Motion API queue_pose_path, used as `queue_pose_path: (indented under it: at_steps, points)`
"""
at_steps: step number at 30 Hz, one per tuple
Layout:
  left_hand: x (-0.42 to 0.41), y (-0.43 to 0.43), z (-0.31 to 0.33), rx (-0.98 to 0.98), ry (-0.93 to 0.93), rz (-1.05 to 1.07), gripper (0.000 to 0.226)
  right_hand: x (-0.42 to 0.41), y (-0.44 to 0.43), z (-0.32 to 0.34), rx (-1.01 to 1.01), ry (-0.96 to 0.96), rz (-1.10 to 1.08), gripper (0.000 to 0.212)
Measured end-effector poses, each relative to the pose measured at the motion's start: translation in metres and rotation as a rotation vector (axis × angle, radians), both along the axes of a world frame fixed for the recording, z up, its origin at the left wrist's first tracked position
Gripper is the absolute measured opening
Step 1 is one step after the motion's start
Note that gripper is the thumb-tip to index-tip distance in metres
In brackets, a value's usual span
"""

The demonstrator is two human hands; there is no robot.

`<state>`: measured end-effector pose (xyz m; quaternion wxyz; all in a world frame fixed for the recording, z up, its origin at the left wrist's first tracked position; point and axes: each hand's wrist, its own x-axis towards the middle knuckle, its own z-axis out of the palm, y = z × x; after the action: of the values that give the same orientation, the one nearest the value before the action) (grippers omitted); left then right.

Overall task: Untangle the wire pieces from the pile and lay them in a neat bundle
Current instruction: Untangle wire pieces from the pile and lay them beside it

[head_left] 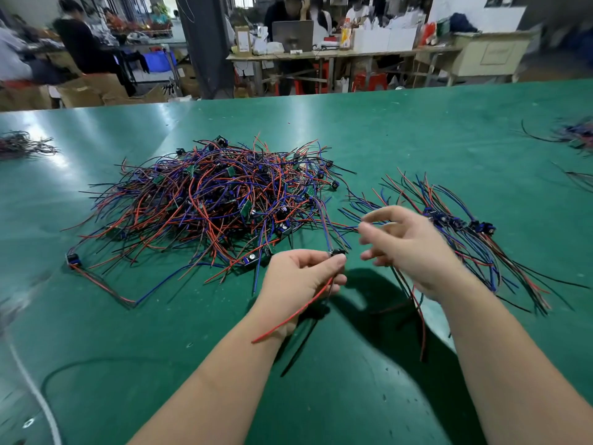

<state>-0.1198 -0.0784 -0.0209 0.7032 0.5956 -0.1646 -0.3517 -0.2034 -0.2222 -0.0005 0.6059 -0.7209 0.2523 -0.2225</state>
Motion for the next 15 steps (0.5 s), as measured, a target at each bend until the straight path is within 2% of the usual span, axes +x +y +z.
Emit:
queue_pose_path:
  at_steps: [2, 5, 7, 9, 12, 15]
  points:
    - [0.002, 0.001, 0.0, -0.021, -0.057, -0.004, 0.002, 0.003, 0.015, -0.002, -0.098, 0.028, 0.149, 0.01]
    - [-0.003, 0.001, -0.001, -0.008, -0.189, -0.073, 0.013, 0.006, 0.021, -0.003, -0.322, 0.042, 0.076, 0.008]
    - [-0.006, 0.001, -0.001, -0.002, -0.214, -0.132, 0.026, 0.004, 0.017, -0.002, -0.388, -0.005, 0.025, 0.014]
    - [-0.01, 0.001, 0.0, -0.01, -0.198, -0.169, 0.03, 0.002, 0.011, 0.0, -0.382, -0.089, -0.078, 0.011]
    - [-0.016, 0.001, 0.002, -0.007, -0.171, -0.176, 0.026, -0.005, -0.009, 0.004, -0.393, -0.152, -0.378, 0.008]
    - [-0.016, 0.001, 0.003, 0.019, -0.177, -0.147, 0.023, -0.015, -0.032, 0.004, -0.493, 0.011, -0.561, 0.01]
